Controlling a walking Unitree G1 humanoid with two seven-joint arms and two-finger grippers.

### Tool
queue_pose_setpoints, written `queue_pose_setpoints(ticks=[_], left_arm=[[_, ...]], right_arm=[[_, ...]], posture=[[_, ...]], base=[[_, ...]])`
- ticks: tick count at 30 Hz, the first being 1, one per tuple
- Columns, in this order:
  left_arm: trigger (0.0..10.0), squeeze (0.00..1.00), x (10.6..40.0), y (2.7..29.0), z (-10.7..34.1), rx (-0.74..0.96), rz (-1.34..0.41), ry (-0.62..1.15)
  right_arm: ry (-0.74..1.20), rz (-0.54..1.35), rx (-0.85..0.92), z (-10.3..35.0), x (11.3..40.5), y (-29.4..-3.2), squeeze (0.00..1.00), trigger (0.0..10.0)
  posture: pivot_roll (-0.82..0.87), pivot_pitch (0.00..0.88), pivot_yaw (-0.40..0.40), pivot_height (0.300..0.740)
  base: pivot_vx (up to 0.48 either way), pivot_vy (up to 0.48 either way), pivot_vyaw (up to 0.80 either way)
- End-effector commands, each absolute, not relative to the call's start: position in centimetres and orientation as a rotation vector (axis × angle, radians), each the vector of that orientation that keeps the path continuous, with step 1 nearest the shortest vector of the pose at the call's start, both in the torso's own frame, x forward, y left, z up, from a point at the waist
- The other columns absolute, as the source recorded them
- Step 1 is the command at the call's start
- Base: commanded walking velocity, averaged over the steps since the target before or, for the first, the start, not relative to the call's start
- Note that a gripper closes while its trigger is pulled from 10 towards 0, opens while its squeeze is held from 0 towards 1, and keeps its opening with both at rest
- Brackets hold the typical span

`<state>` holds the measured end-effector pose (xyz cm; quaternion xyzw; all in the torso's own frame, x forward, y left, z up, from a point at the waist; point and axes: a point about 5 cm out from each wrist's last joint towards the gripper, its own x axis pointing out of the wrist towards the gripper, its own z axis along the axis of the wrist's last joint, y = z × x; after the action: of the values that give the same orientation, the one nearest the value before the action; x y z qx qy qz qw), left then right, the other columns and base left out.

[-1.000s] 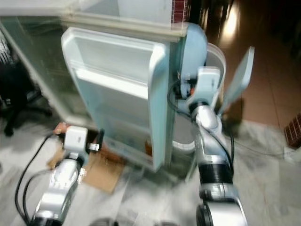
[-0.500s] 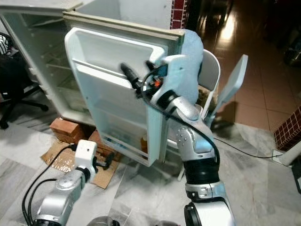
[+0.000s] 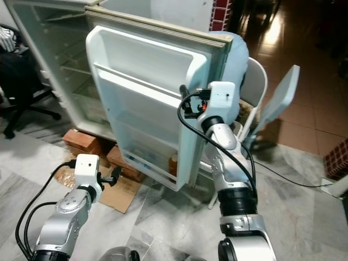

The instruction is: Restocking fridge

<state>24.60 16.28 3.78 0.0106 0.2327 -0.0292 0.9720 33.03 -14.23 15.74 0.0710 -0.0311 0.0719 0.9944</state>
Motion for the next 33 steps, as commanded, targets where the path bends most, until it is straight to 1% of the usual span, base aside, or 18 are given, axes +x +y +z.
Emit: queue_pose_setpoints(ticks=[1, 2, 3, 4, 5, 6, 7, 8, 9, 10, 12, 13, 15, 18, 22, 26, 33], left_arm=[[10.0, 0.0, 24.5, 16.5, 4.3, 0.063, -0.07, 0.439], [10.0, 0.0, 24.4, 16.5, 4.3, 0.067, -0.072, 0.438], [10.0, 0.0, 24.4, 16.5, 4.3, 0.067, -0.072, 0.438], [10.0, 0.0, 24.5, 16.3, 4.4, 0.067, -0.076, 0.433], [10.0, 0.0, 24.5, 16.3, 4.5, 0.066, -0.078, 0.43], [10.0, 0.0, 24.5, 16.2, 4.5, 0.066, -0.08, 0.428], [10.0, 0.0, 24.5, 16.2, 4.5, 0.066, -0.08, 0.428], [10.0, 0.0, 24.5, 16.2, 4.6, 0.068, -0.081, 0.423], [10.0, 0.0, 24.5, 16.2, 4.6, 0.072, -0.079, 0.419], [10.0, 0.0, 24.5, 16.2, 4.6, 0.073, -0.077, 0.418], [10.0, 0.0, 24.5, 16.1, 4.7, 0.077, -0.076, 0.412], [10.0, 0.0, 24.5, 16.1, 4.9, 0.07, -0.073, 0.405], [10.0, 0.0, 24.5, 16.2, 5.0, 0.072, -0.066, 0.392], [10.0, 0.0, 24.5, 16.5, 5.2, 0.063, -0.044, 0.371], [10.0, 0.0, 24.5, 16.8, 5.2, 0.039, -0.023, 0.368], [10.0, 0.0, 24.6, 16.8, 5.2, 0.037, -0.004, 0.367], [10.0, 0.0, 24.9, 16.9, 5.1, 0.022, 0.016, 0.358]], right_arm=[[0.008, 0.14, 0.13, 13.3, 31.6, -15.5, 0.0, 10.0], [0.02, 0.157, 0.133, 12.7, 30.9, -15.6, 0.0, 10.0], [0.02, 0.157, 0.133, 12.7, 30.9, -15.6, 0.0, 10.0], [0.074, 0.277, 0.153, 11.5, 29.7, -15.4, 0.0, 10.0], [0.111, 0.347, 0.167, 10.9, 29.0, -15.3, 0.0, 10.0], [0.135, 0.393, 0.178, 10.5, 28.4, -15.2, 0.0, 10.0], [0.135, 0.393, 0.178, 10.5, 28.4, -15.2, 0.0, 10.0], [0.173, 0.436, 0.167, 9.8, 27.8, -15.3, 0.0, 10.0], [0.245, 0.459, 0.094, 8.4, 27.0, -15.9, 0.0, 10.0], [0.276, 0.453, 0.047, 7.8, 26.8, -16.2, 0.0, 10.0], [0.298, 0.368, -0.065, 7.0, 27.0, -17.5, 0.0, 10.0], [0.285, 0.288, -0.085, 7.0, 27.4, -18.3, 0.0, 10.0], [0.228, 0.2, -0.071, 7.8, 27.7, -18.8, 0.0, 10.0], [0.174, 0.143, -0.052, 8.6, 27.7, -18.8, 0.0, 10.0], [0.121, 0.137, -0.04, 9.0, 27.3, -18.0, 0.0, 10.0], [0.092, 0.11, -0.042, 9.3, 27.3, -18.0, 0.0, 10.0], [0.05, 0.063, -0.053, 10.1, 27.7, -18.6, 0.0, 10.0]], posture=[[0.0, 0.0, -0.008, 0.74], [0.0, 0.0, -0.007, 0.74], [0.0, 0.0, -0.007, 0.74], [-0.01, 0.0, -0.003, 0.74], [-0.01, 0.0, 0.001, 0.74], [-0.01, 0.0, 0.001, 0.74], [-0.01, 0.0, 0.001, 0.74], [-0.01, 0.0, 0.004, 0.74], [-0.02, 0.0, 0.01, 0.74], [-0.02, 0.0, 0.01, 0.74], [-0.02, 0.0, 0.013, 0.74], [-0.02, 0.0, 0.015, 0.74], [-0.02, 0.0, 0.015, 0.74], [-0.02, 0.0, 0.014, 0.74], [-0.02, 0.0, 0.015, 0.74], [-0.03, 0.0, 0.019, 0.74], [-0.03, 0.0, 0.021, 0.74]], base=[[0.0, 0.0, 0.0], [0.0, 0.0, 0.0], [0.0, 0.0, 0.0], [0.0, 0.0, 0.0], [0.0, 0.0, 0.0], [0.0, 0.0, 0.0], [0.0, 0.0, 0.0], [0.0, 0.0, 0.0], [0.0, 0.0, 0.0], [0.0, 0.0, 0.0], [0.0, 0.0, 0.0], [0.0, 0.0, 0.0], [0.0, 0.0, 0.0], [0.126, 0.0, 0.0], [0.466, 0.0, 0.0], [0.427, 0.0, 0.0], [0.37, -0.302, 0.0]])
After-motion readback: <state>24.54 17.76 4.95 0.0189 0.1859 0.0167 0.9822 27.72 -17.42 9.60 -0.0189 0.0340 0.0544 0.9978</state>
